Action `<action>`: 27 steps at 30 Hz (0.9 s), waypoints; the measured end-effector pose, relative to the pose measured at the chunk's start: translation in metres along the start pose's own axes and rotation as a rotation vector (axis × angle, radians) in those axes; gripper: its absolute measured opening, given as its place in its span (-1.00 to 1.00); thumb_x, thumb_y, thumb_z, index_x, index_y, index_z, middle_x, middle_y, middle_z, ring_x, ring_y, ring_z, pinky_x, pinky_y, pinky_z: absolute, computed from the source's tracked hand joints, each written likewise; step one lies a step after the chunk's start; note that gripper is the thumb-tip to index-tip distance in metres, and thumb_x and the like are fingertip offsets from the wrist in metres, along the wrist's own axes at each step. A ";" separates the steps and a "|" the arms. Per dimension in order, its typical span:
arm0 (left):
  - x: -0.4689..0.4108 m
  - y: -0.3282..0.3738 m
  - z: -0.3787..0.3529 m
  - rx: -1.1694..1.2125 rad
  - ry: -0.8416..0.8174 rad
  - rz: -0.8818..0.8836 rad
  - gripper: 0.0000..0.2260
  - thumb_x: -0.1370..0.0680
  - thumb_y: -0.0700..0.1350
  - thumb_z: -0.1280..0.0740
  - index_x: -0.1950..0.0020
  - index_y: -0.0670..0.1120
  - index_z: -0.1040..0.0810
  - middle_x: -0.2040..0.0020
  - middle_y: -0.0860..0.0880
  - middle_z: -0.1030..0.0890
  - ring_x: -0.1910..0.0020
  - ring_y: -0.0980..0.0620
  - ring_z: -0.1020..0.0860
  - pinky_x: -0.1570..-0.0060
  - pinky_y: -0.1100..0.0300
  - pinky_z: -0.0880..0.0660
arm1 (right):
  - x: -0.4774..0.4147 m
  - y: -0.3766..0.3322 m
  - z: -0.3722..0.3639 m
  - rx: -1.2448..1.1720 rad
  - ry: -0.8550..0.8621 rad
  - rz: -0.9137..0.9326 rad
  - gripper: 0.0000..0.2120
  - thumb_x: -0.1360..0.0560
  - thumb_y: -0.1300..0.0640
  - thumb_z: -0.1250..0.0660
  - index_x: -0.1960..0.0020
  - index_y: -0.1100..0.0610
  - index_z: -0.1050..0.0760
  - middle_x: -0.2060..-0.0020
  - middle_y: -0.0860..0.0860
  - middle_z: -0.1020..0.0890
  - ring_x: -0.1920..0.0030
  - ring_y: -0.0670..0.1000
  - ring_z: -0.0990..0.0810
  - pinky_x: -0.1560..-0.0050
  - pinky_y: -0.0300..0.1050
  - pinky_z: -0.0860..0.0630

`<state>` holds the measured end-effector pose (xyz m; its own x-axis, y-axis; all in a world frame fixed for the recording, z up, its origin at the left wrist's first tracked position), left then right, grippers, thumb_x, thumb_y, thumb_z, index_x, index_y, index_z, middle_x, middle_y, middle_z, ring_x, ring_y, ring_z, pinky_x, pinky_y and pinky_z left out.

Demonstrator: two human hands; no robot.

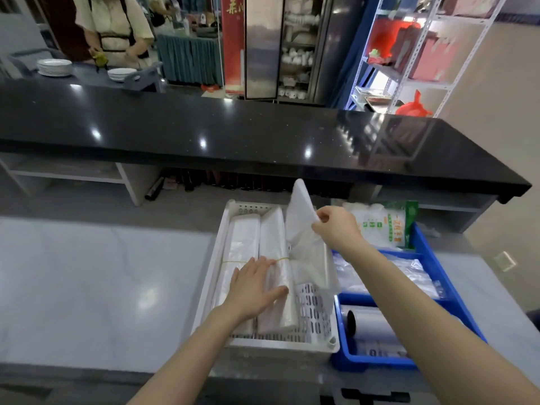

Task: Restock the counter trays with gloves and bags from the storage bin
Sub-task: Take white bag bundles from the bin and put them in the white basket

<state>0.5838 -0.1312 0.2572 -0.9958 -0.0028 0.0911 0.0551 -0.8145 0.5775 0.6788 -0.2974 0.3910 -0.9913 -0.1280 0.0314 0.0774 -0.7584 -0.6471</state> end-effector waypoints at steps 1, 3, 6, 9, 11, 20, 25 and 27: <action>-0.001 0.000 0.000 -0.011 -0.011 0.011 -0.35 -0.44 0.32 -0.20 -0.47 0.13 -0.18 -0.53 0.04 -0.20 -0.53 -0.05 -0.07 -0.47 -0.18 0.01 | 0.000 -0.003 0.007 -0.004 0.008 0.005 -0.88 -0.48 0.24 -0.26 0.04 0.14 -0.56 0.23 0.01 -0.58 0.21 0.03 -0.53 0.27 -0.13 -0.48; -0.003 0.001 -0.001 -0.042 -0.047 0.043 -0.33 -0.45 0.34 -0.20 -0.48 0.10 -0.18 -0.55 0.03 -0.15 -0.55 -0.05 -0.01 -0.47 -0.17 0.06 | 0.001 -0.007 0.023 -0.025 0.039 0.020 -0.85 -0.48 0.26 -0.25 0.05 0.19 -0.59 0.21 0.04 -0.60 0.21 0.03 -0.53 0.23 -0.09 -0.49; -0.007 0.010 0.001 -0.037 -0.037 0.077 -0.33 -0.47 0.35 -0.17 -0.48 0.04 -0.22 -0.50 -0.02 -0.28 -0.53 -0.10 -0.11 -0.46 -0.20 -0.06 | 0.003 -0.013 0.049 -0.092 0.051 0.039 -0.84 -0.46 0.26 -0.25 0.13 0.12 -0.60 0.25 0.01 -0.59 0.24 0.01 -0.53 0.30 -0.14 -0.44; -0.009 0.023 0.017 0.312 0.109 0.135 -0.47 -0.54 0.27 -0.14 -0.42 0.02 -0.32 -0.36 -0.06 -0.46 -0.34 -0.08 -0.40 -0.27 -0.02 -0.36 | 0.008 -0.018 0.068 -0.180 0.050 0.058 -0.83 -0.44 0.24 -0.26 0.16 0.07 -0.61 0.20 0.09 -0.64 0.23 0.05 -0.56 0.25 -0.08 -0.49; -0.008 0.032 0.032 0.681 0.157 0.225 -0.55 -0.57 0.24 -0.09 -0.37 0.06 -0.34 -0.35 -0.02 -0.45 -0.26 -0.02 -0.43 -0.18 0.06 -0.37 | 0.013 -0.026 0.073 -0.271 0.026 0.089 -0.84 -0.42 0.24 -0.28 0.15 0.08 -0.62 0.18 0.13 -0.67 0.24 0.05 -0.58 0.24 -0.05 -0.51; -0.011 0.028 0.106 1.310 0.052 0.245 -0.54 -0.45 0.28 -0.28 -0.27 0.10 -0.48 -0.18 -0.06 -0.62 -0.09 -0.13 -0.63 0.09 -0.13 -0.61 | 0.018 -0.057 0.026 -0.672 -0.119 0.123 -0.84 -0.47 0.19 -0.33 0.00 0.02 -0.59 0.07 0.06 -0.68 0.10 0.08 -0.69 0.11 0.00 -0.66; 0.000 0.000 0.120 1.103 0.265 0.195 -0.41 -0.37 -0.11 -0.45 -0.32 0.17 -0.31 -0.20 0.02 -0.49 -0.02 -0.02 -0.61 0.31 0.10 -0.60 | 0.028 -0.025 -0.042 -0.761 -0.027 -0.047 -0.86 -0.50 0.20 -0.32 -0.01 0.00 -0.51 -0.02 0.09 -0.65 0.05 0.09 -0.64 0.05 0.05 -0.62; 0.005 -0.008 0.105 0.875 0.237 0.182 -0.44 -0.38 -0.22 -0.42 -0.27 0.17 -0.34 -0.20 -0.01 -0.47 -0.01 0.04 -0.56 0.28 0.14 -0.59 | 0.040 0.000 -0.075 -0.684 -0.042 -0.160 -0.76 -0.51 0.18 -0.34 -0.15 0.03 -0.44 -0.14 0.10 -0.59 0.04 0.03 -0.60 0.08 -0.03 -0.58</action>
<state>0.5858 -0.0633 0.3383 -0.9498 -0.2854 0.1278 0.1513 -0.0616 0.9866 0.6314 -0.2540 0.3352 -0.9788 -0.0835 0.1871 -0.1675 -0.1997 -0.9654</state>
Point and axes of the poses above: each hand's wrist, its own x-axis away from the middle knuckle, its own z-axis out of the back of the hand, y = z × x, the point moved 1 cm from there along -x, towards the middle knuckle
